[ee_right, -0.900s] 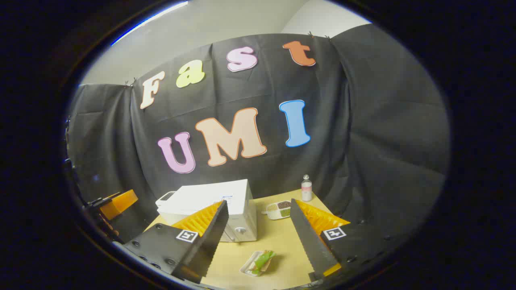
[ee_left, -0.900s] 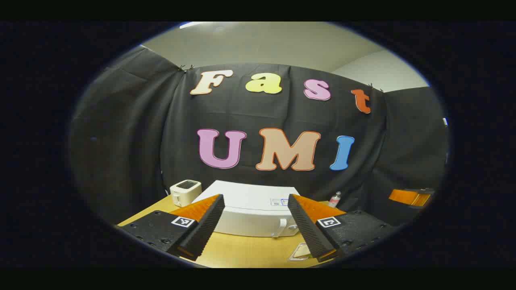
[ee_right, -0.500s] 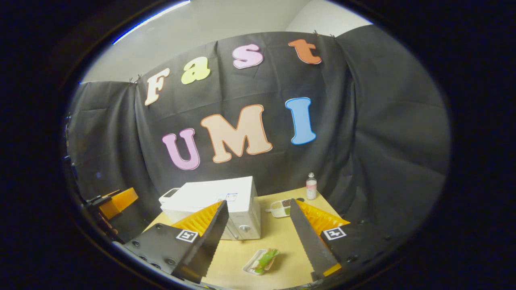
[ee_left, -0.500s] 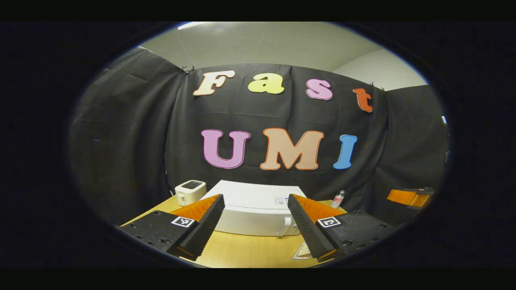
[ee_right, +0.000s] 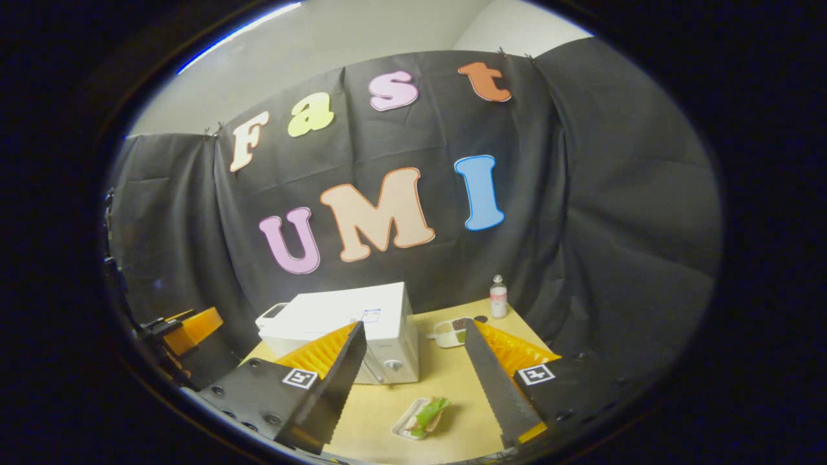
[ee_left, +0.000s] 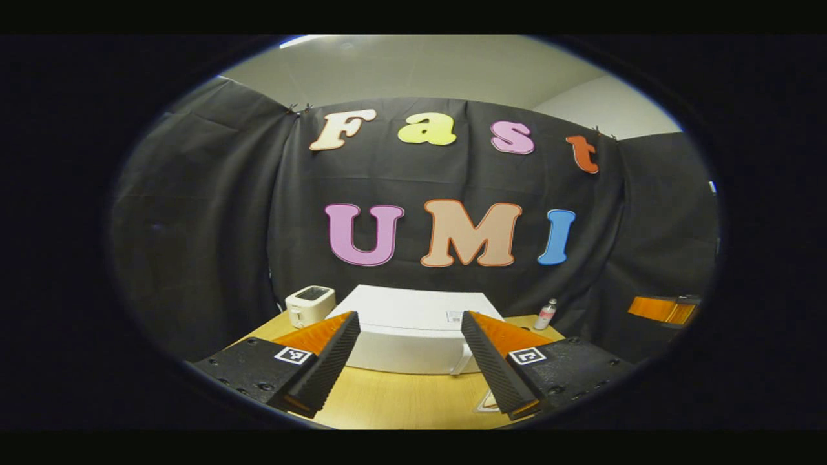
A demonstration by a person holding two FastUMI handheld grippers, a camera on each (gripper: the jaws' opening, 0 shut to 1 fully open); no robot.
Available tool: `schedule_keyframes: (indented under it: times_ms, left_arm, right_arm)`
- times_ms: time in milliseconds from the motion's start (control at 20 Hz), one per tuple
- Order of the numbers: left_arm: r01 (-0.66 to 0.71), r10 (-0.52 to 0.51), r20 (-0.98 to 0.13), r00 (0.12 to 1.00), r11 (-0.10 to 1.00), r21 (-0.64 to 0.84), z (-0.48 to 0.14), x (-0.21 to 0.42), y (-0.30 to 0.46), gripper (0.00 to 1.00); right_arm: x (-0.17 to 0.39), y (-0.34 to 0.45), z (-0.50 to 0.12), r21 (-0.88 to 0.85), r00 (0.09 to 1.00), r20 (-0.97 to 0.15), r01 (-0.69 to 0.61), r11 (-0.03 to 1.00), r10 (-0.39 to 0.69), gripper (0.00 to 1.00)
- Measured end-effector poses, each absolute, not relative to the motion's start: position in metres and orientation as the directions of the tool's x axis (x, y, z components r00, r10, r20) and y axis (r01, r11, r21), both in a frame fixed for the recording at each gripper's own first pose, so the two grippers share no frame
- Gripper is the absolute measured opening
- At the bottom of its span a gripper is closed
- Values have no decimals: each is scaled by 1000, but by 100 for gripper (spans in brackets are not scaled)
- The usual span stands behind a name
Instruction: Open the microwave oven with the left hand, put the food in, and close the microwave oven.
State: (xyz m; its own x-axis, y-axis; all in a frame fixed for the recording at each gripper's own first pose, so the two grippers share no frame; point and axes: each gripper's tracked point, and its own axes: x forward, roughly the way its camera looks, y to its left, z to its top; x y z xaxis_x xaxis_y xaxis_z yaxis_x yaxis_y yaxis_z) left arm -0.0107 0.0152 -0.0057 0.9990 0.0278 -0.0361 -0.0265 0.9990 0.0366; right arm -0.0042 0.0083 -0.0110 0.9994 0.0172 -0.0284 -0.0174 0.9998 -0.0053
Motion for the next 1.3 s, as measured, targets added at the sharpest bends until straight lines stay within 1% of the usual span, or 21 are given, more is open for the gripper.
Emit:
schedule_keyframes:
  times_ms: [50, 100, 150, 450, 500, 550, 600, 650, 700, 800, 950, 1000, 1050, 1100, 1150, 1200, 1250, 1300]
  left_arm:
    - [-20, 21, -39, 999, 999, 41, -6, -11, 15, 95]
    - [-12, 14, -44, 999, 999, 43, -8, -10, 14, 92]
    - [-3, 6, -54, 999, 999, 45, -11, -10, 13, 95]
    - [44, -36, -135, 990, 997, 60, -45, -2, 4, 95]
    - [51, -41, -151, 988, 997, 64, -52, -1, 3, 95]
    - [60, -48, -169, 984, 996, 65, -60, 1, 2, 95]
    - [69, -55, -193, 980, 995, 66, -71, 2, 0, 95]
    - [78, -61, -226, 972, 995, 68, -85, 4, -1, 95]
    - [87, -67, -253, 965, 994, 69, -95, 5, -1, 95]
    - [125, -102, -317, 943, 991, 52, -119, 7, -12, 95]
    - [187, -171, -383, 908, 982, 4, -145, 17, -32, 96]
    - [196, -182, -405, 896, 981, -7, -154, 20, -36, 99]
    - [205, -190, -423, 886, 979, -12, -163, 25, -40, 96]
    - [208, -191, -440, 877, 978, -8, -172, 30, -43, 96]
    - [211, -189, -451, 872, 978, -3, -181, 35, -45, 92]
    - [212, -186, -469, 864, 977, 2, -192, 41, -48, 92]
    - [216, -188, -486, 853, 976, 2, -204, 45, -52, 96]
    - [222, -190, -501, 844, 975, 5, -213, 49, -56, 95]
  right_arm:
    - [-6, 9, -14, -8, 999, -33, -18, 1000, 18, 96]
    - [-6, 9, -14, -11, 999, -35, -17, 1000, 16, 96]
    - [-7, 9, -16, -13, 999, -35, -14, 1000, 13, 96]
    - [-16, -8, -37, 0, 996, -77, 42, 999, -42, 96]
    - [-17, -11, -41, 6, 995, -85, 55, 998, -54, 91]
    - [-19, -14, -44, 11, 994, -92, 66, 998, -65, 96]
    - [-22, -17, -46, 15, 992, -99, 76, 997, -75, 95]
    - [-23, -22, -49, 21, 991, -102, 91, 996, -88, 95]
    - [-24, -24, -49, 25, 990, -103, 99, 995, -96, 91]
    - [-29, -31, -51, 32, 987, -103, 124, 992, -120, 91]
    - [-35, -42, -55, 49, 983, -107, 158, 986, -152, 91]
    - [-38, -45, -55, 52, 981, -108, 168, 984, -162, 91]
    - [-40, -48, -57, 55, 979, -108, 181, 982, -174, 91]
    - [-42, -52, -58, 56, 976, -110, 194, 979, -187, 90]
    - [-44, -55, -62, 56, 974, -115, 205, 977, -197, 90]
    - [-44, -58, -64, 56, 971, -121, 216, 975, -208, 90]
    - [-45, -60, -67, 58, 968, -125, 226, 972, -218, 90]
    - [-46, -61, -68, 60, 966, -125, 234, 970, -226, 91]
